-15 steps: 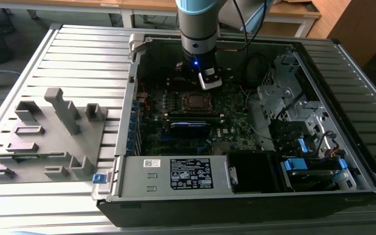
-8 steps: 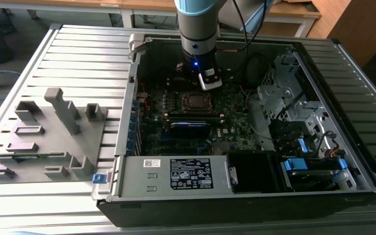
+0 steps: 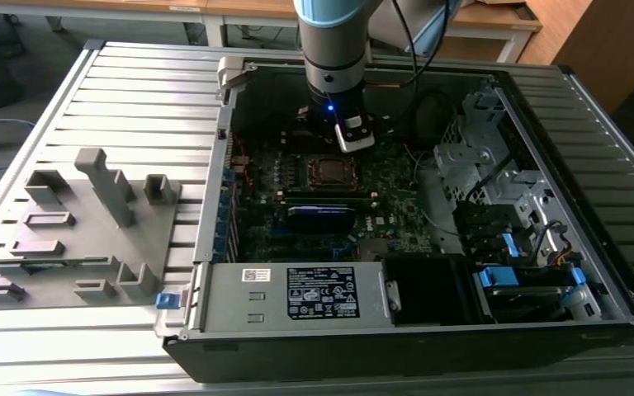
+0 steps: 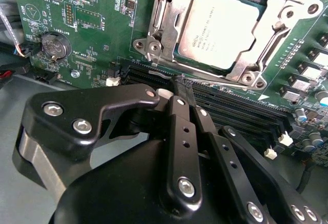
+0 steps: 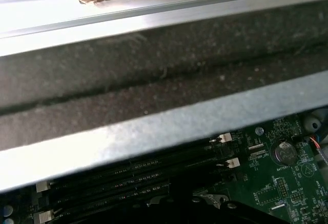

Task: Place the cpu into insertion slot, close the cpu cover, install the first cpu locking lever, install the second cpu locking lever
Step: 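Install the first cpu locking lever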

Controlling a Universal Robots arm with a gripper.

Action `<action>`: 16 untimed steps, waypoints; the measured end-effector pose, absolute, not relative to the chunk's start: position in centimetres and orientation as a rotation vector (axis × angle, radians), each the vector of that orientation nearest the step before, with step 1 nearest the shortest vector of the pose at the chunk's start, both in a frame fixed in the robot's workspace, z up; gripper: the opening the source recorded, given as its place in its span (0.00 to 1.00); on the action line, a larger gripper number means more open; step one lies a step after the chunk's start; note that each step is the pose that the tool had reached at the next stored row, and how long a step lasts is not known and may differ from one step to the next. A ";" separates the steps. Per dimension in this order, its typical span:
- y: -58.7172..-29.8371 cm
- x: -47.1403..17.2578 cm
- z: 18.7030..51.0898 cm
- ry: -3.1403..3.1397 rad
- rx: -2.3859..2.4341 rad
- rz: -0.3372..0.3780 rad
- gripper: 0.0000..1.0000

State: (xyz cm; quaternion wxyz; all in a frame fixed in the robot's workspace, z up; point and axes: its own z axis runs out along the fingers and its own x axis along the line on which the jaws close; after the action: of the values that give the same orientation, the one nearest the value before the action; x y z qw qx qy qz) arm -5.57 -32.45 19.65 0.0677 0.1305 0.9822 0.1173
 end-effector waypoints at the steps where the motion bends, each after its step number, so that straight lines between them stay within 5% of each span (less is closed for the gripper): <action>1: -32.5 -5.6 19.7 2.959 0.393 0.353 0.11; 16: -32.6 -5.6 19.6 2.955 0.392 0.354 0.11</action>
State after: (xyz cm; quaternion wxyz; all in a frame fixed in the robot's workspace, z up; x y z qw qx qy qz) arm -5.63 -32.58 19.63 0.0700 0.1302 0.9820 0.1176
